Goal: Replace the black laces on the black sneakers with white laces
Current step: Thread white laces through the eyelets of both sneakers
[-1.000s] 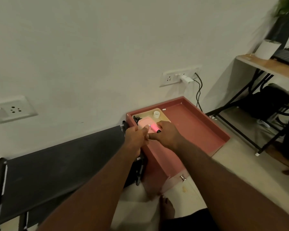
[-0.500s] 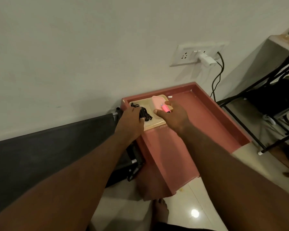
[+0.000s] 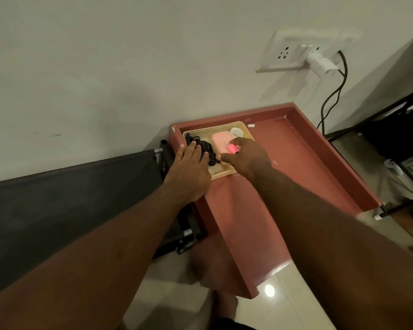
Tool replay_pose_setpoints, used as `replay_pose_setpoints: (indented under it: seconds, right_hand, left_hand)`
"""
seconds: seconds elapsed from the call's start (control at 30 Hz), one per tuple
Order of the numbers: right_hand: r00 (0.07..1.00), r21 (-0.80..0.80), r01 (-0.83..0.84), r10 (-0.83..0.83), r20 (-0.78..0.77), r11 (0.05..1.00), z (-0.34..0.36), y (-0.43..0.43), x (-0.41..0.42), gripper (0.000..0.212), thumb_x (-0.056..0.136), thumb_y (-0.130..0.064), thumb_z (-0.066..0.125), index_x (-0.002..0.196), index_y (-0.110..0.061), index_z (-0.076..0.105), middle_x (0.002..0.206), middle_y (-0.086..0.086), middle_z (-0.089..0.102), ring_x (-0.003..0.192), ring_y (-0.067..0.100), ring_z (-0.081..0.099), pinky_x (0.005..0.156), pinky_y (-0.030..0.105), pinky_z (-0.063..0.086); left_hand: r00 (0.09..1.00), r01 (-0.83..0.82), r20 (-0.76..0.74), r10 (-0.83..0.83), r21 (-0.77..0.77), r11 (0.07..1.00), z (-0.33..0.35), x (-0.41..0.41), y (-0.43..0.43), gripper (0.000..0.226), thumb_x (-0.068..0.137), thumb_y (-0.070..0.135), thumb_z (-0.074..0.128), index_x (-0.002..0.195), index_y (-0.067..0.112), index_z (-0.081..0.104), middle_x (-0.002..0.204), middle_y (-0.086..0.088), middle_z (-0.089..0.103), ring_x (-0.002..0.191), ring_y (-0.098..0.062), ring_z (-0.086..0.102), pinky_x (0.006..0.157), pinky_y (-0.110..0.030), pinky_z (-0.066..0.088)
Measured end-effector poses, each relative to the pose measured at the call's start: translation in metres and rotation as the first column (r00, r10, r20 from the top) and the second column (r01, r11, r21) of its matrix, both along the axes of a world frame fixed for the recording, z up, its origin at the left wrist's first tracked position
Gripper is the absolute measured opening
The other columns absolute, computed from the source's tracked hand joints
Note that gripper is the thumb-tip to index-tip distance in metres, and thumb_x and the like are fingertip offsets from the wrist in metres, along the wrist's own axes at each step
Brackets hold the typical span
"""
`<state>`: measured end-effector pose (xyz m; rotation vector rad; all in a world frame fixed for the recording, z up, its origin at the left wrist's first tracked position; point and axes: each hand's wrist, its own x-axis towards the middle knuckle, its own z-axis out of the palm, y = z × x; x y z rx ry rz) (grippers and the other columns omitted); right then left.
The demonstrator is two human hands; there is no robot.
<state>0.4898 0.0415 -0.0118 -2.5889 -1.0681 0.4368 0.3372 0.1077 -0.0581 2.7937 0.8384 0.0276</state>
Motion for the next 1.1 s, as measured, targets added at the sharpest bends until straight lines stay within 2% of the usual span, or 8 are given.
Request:
replay_pose_setpoints:
  seconds: [0.43, 0.53, 0.63, 0.73, 0.8, 0.9, 0.97, 1.1]
  right_hand:
    - [0.999, -0.061, -0.037, 0.040, 0.037, 0.997, -0.009, 0.020, 0.000, 0.072, 0.081, -0.055, 0.075, 0.142, -0.024, 0.052, 0.133, 0.004, 0.063, 0.118, 0.025, 0.059, 0.094, 0.038, 0.051]
    - [0.999, 0.062, -0.028, 0.029, -0.018, 0.998, -0.009, 0.018, 0.001, 0.067, 0.086, -0.050, 0.072, 0.143, -0.020, 0.052, 0.136, 0.005, 0.061, 0.120, 0.025, 0.058, 0.095, 0.034, 0.047]
    - [0.973, 0.392, 0.205, -0.143, -0.183, 0.897, -0.004, 0.012, 0.012, 0.037, 0.094, -0.038, 0.061, 0.123, -0.016, 0.064, 0.114, 0.007, 0.068, 0.100, 0.024, 0.063, 0.082, 0.029, 0.048]
    - [0.699, 0.404, 0.666, -0.335, -0.631, 0.628, 0.011, 0.007, 0.026, 0.015, 0.093, -0.024, 0.044, 0.088, -0.015, 0.054, 0.074, 0.003, 0.048, 0.059, 0.016, 0.046, 0.048, 0.024, 0.036]
    - [0.645, 0.281, 0.694, -0.400, -0.652, 0.663, 0.019, 0.003, 0.035, 0.022, 0.095, -0.009, 0.037, 0.077, -0.010, 0.050, 0.066, 0.006, 0.043, 0.052, 0.016, 0.038, 0.044, 0.023, 0.029]
    - [0.787, 0.187, 0.524, -0.388, -0.480, 0.831, 0.015, 0.009, 0.042, 0.015, 0.092, -0.007, 0.048, 0.092, 0.002, 0.059, 0.078, 0.013, 0.060, 0.060, 0.018, 0.048, 0.043, 0.020, 0.035]
    - [0.864, 0.147, 0.437, -0.368, -0.344, 0.887, 0.006, 0.013, 0.048, 0.027, 0.089, -0.014, 0.063, 0.110, 0.002, 0.061, 0.101, 0.016, 0.068, 0.078, 0.024, 0.063, 0.057, 0.028, 0.051]
    - [0.961, -0.030, 0.233, -0.235, -0.145, 0.972, 0.001, 0.017, 0.046, 0.022, 0.088, -0.022, 0.071, 0.075, -0.010, 0.059, 0.099, 0.014, 0.072, 0.090, 0.028, 0.067, 0.082, 0.038, 0.055]
  left_hand:
    - [0.999, -0.035, -0.002, 0.035, -0.028, 0.999, 0.005, 0.002, -0.006, 0.062, 0.103, 0.045, 0.020, 0.153, 0.008, 0.027, 0.162, -0.018, 0.015, 0.152, -0.029, -0.001, 0.122, -0.047, -0.007]
    - [0.999, -0.038, -0.019, 0.038, -0.009, 0.999, 0.002, 0.004, -0.006, 0.064, 0.103, 0.046, 0.022, 0.153, 0.008, 0.026, 0.162, -0.018, 0.014, 0.152, -0.030, -0.001, 0.122, -0.047, -0.007]
    - [0.999, -0.046, -0.013, 0.046, 0.005, 0.999, 0.000, 0.004, -0.005, 0.065, 0.102, 0.049, 0.023, 0.156, 0.011, 0.020, 0.162, -0.017, 0.013, 0.152, -0.030, -0.002, 0.122, -0.047, -0.007]
    - [0.999, -0.034, 0.007, 0.034, 0.002, 0.999, -0.002, 0.003, -0.005, 0.061, 0.102, 0.049, 0.023, 0.157, 0.023, 0.015, 0.163, -0.018, 0.012, 0.152, -0.031, -0.002, 0.122, -0.048, -0.007]
    - [1.000, -0.024, -0.001, 0.024, 0.004, 1.000, -0.002, 0.003, -0.005, 0.058, 0.103, 0.049, 0.022, 0.156, 0.029, 0.016, 0.163, -0.018, 0.011, 0.152, -0.031, -0.003, 0.122, -0.048, -0.008]
    - [1.000, -0.024, -0.015, 0.025, 0.008, 1.000, -0.001, 0.003, -0.005, 0.056, 0.103, 0.050, 0.022, 0.155, 0.031, 0.020, 0.163, -0.018, 0.010, 0.152, -0.032, -0.003, 0.122, -0.048, -0.009]
    - [0.999, -0.030, -0.018, 0.030, 0.012, 0.999, -0.002, 0.004, -0.005, 0.056, 0.103, 0.050, 0.021, 0.155, 0.031, 0.020, 0.163, -0.017, 0.009, 0.152, -0.031, -0.003, 0.122, -0.048, -0.009]
    - [0.999, -0.048, -0.020, 0.048, 0.021, 0.999, -0.002, 0.005, -0.005, 0.056, 0.103, 0.050, 0.021, 0.156, 0.030, 0.021, 0.163, -0.017, 0.010, 0.152, -0.031, -0.003, 0.122, -0.047, -0.010]
